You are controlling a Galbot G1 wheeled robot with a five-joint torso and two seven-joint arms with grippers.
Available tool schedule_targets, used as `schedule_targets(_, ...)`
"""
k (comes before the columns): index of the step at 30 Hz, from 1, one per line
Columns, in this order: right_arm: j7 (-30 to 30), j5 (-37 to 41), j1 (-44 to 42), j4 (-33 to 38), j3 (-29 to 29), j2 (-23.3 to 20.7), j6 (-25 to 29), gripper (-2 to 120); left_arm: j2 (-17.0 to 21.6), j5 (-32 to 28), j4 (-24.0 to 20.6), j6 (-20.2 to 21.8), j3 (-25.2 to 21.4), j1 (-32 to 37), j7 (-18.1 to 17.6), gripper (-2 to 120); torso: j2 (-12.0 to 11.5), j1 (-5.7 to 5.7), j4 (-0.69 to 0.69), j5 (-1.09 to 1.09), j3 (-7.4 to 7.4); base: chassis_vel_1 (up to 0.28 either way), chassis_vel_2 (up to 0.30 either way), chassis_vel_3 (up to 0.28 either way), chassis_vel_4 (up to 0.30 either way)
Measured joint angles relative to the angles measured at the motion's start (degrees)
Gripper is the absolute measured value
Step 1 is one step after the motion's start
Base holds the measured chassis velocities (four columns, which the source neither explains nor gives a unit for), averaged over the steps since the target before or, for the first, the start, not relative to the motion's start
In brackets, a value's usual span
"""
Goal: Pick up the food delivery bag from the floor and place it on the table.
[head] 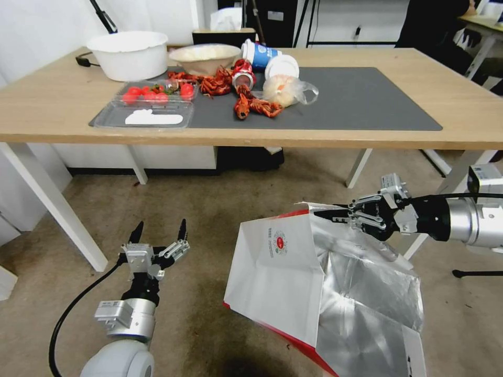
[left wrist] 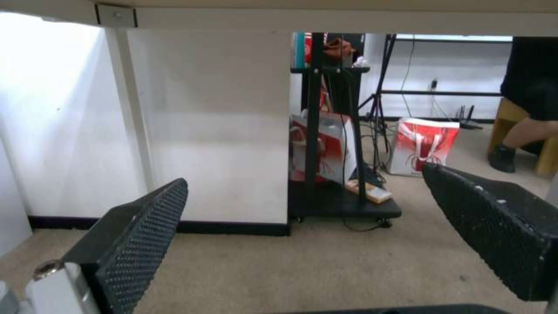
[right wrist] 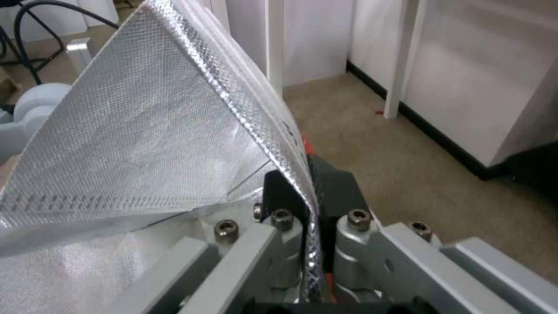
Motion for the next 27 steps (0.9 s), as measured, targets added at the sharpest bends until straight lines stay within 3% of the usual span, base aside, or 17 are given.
schedule_targets(27, -0.3, -0.1, -0.2, -0.3, -0.4, 0.0, -0.1, 0, 0.2, -0.2, -0.1, 0.2, -0.1, -0.1, 0.0, 100, 6.1, 1.84, 0.00, 0.00, 4.29, 0.000, 0.000, 0.000, 0.000)
